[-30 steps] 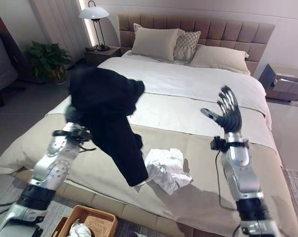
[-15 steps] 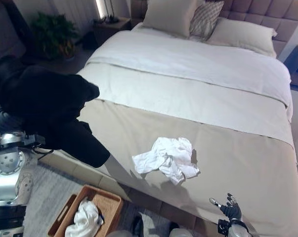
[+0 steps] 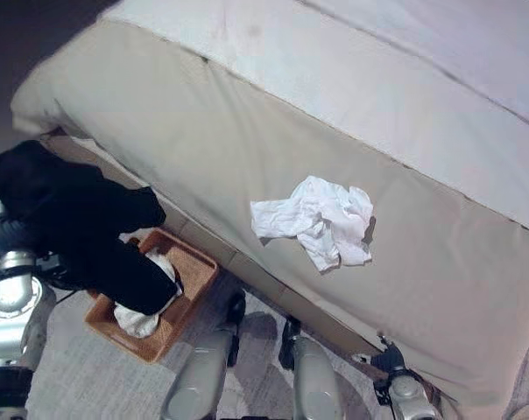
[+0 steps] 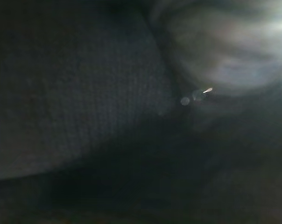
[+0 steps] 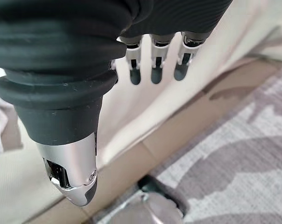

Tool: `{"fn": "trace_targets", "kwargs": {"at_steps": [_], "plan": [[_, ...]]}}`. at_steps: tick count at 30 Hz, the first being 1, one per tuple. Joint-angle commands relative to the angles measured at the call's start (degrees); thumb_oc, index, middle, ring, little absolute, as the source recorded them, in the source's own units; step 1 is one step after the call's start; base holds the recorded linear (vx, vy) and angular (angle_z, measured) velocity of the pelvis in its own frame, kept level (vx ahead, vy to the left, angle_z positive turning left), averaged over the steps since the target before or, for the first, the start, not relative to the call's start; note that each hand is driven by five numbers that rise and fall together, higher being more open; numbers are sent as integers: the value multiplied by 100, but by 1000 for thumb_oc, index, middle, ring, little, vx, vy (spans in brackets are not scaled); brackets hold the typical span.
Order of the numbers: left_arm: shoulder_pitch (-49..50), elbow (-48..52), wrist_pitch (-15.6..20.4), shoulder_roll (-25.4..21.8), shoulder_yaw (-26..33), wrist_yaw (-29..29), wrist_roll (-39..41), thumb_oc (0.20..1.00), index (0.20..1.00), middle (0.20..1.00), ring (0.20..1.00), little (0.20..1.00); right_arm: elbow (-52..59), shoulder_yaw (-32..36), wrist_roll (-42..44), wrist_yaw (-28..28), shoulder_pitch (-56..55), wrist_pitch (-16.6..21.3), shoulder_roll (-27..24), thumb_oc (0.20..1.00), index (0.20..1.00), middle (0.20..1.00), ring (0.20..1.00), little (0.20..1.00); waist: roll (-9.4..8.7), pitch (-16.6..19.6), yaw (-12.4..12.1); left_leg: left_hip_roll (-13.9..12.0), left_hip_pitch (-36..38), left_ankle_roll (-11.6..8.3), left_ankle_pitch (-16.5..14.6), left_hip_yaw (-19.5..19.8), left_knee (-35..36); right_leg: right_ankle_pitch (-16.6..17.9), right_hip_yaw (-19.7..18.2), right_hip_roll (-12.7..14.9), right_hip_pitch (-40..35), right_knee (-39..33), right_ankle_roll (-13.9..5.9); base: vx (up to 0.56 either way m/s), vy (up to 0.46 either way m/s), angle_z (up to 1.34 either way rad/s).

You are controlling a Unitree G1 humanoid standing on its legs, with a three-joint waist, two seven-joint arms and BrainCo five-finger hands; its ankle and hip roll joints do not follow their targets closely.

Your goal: Pick up clothes into the bucket

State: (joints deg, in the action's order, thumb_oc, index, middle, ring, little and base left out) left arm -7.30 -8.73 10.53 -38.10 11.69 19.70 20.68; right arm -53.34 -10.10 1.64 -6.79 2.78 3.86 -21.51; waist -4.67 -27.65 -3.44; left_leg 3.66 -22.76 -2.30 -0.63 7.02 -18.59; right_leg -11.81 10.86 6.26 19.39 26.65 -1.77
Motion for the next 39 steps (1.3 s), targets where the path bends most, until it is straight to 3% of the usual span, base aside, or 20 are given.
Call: {"fn": "trace_targets", "kwargs": {"at_steps": [1, 4, 5, 14, 25, 26, 27, 39], "plan": [[-402, -53, 247, -643, 91, 493, -750, 200, 200, 200, 200, 200, 214, -276, 52, -144, -97, 277, -116, 1000, 1000, 1000, 1000, 1000, -111, 49, 58, 137, -571, 333, -362, 117, -885, 739, 59, 313, 412, -135, -192, -118, -28, 9], [-510, -282, 183, -732, 36, 639, -924, 200, 200, 200, 200, 200, 351, -294, 113, -219, -82, 350, -145, 1000, 1000, 1000, 1000, 1000, -153, -44, 74, 151, -842, 324, -422, 142, -1123, 663, 78, 316, 650, 86, -168, -63, -23, 10], [-587, -445, 131, -808, -20, 715, -1033, 200, 200, 200, 200, 200, 435, -305, 173, -272, -103, 410, -175, 1000, 1000, 1000, 1000, 1000, -187, -110, 97, 148, -1026, 303, -647, 203, -1363, 453, 38, 272, 835, 331, -190, -15, -47, 5], [-1148, -1212, 13, -1193, -418, 1010, -983, 200, 200, 200, 200, 200, 687, -238, 509, -660, -152, 604, -307, 1000, 1000, 1000, 1000, 1000, -350, -214, 234, 173, -2500, 297, -749, 331, -2219, 335, 153, 213, 2197, 1028, -162, -67, -22, 6], [-1381, -1724, -265, -1266, -749, 1107, -1033, 200, 200, 200, 200, 200, 854, -180, 728, -966, -35, 666, -457, 1000, 1000, 1000, 1000, 1000, -391, -214, 338, 183, -3818, 347, -1101, 325, -3284, 4, 150, 300, 3513, 2081, -158, -8, 26, 2], [-1415, -1809, -288, -1270, -777, 1101, -1014, 438, 438, 438, 438, 438, 884, -188, 741, -980, -26, 669, -482, 1000, 1000, 1000, 1000, 1000, -403, -214, 350, 191, -3910, 353, -1138, 328, -3383, -36, 155, 300, 3600, 2178, -155, 11, 32, -8], [-1470, -2097, -315, -1318, -837, 1060, -1018, 1000, 1000, 1000, 1000, 1000, 885, -193, 744, -986, -19, 676, -506, 1000, 1000, 1000, 1000, 1000, -411, -214, 375, 193, -3997, 359, -1169, 311, -3480, -63, 155, 308, 3684, 2259, -155, 13, 33, -8], [-1738, -2105, -872, -1571, -1096, 1352, -1993, 1000, 1000, 1000, 1000, 1000, 829, -232, 788, -1060, 15, 657, -426, 1000, 1000, 1000, 1000, 1000, -407, -214, 465, 200, -4143, 399, -1226, 350, -3497, -88, 154, 273, 3833, 2208, -125, 4, -12, 5]]}}
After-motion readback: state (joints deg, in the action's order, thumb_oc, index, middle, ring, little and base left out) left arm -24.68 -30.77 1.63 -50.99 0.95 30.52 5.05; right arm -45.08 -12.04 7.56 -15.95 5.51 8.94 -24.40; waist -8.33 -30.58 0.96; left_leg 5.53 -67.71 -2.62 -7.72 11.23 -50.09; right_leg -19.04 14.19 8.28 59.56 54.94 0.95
